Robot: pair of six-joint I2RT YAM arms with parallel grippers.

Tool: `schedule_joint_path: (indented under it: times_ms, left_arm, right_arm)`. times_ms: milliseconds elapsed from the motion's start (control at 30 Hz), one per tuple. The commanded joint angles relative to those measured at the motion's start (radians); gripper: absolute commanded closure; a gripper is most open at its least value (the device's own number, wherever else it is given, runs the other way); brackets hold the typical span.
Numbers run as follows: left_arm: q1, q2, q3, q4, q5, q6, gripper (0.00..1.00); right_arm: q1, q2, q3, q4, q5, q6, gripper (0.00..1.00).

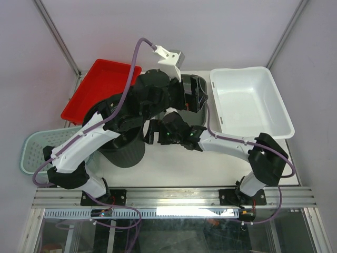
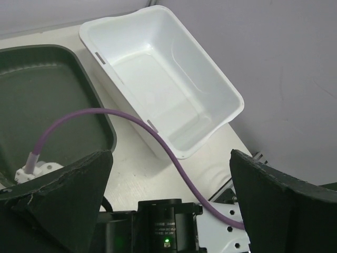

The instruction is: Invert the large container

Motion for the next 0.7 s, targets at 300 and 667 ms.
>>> schedule_joint_path:
  times_ms: [300,667]
  left_arm:
    - [-0.004,-0.005,0.018,0.055,0.002,-0.005,0.01]
    - [-0.004,0.07,0.073,0.061,-0.027,0.014,0.01]
  right_arm:
    - [0.034,-0.02,0.048,0.032,0.021,0.003,0.01]
    - [0.027,-0.54,-0.218,-0.22,0.32,0.009,0.01]
